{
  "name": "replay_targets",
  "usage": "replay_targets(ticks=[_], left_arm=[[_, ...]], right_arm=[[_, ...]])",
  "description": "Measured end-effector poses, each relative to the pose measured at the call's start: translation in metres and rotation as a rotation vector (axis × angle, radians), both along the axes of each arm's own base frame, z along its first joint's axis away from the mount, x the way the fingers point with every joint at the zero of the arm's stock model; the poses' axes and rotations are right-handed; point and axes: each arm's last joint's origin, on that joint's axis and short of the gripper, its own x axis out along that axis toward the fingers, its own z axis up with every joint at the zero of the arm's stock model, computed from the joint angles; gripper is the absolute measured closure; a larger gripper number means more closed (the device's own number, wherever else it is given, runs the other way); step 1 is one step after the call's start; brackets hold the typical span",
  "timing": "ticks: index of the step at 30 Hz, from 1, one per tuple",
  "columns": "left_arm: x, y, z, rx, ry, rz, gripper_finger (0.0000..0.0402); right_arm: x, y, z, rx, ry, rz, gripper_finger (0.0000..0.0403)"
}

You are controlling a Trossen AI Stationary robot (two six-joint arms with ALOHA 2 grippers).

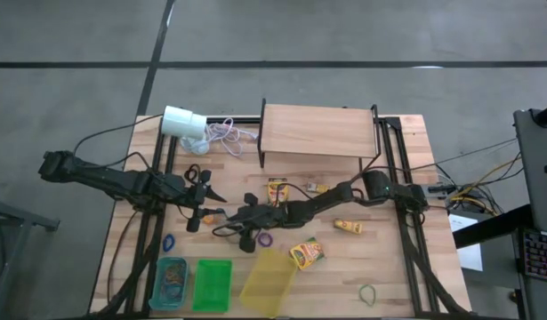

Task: Pick & Place Office Desk Supplies
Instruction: Put the blue rubberband into the blue bin

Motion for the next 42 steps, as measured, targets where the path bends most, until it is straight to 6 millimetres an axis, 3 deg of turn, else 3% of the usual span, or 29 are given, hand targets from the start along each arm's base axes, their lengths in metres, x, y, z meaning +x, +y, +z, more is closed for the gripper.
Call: replay_targets(ticks=[7, 14, 21, 25, 34, 42], left_arm=[[0.0, 0.0, 0.0, 0.0, 0.0, 0.0, 0.024], [0.0, 0.0, 0.0, 0.0, 0.002, 0.0, 0.024], [0.0, 0.0, 0.0, 0.0, 0.002, 0.0, 0.024], [0.0, 0.0, -0.001, 0.001, 0.007, 0.0, 0.024], [-0.001, 0.0, -0.004, 0.007, 0.039, 0.0, 0.024], [-0.002, 0.0, -0.006, 0.011, 0.06, 0.0, 0.024]], right_arm=[[0.0, 0.0, 0.009, 0.001, -0.016, -0.007, 0.0302], [-0.02, -0.004, 0.027, -0.083, -0.008, 0.016, 0.0291], [-0.057, -0.009, 0.053, -0.102, -0.021, 0.02, 0.0284], [-0.088, -0.015, 0.061, -0.108, -0.011, 0.01, 0.0288], [-0.158, -0.026, 0.053, -0.08, -0.146, -0.008, 0.0289], [-0.178, -0.029, 0.04, -0.07, -0.187, -0.01, 0.0299]])
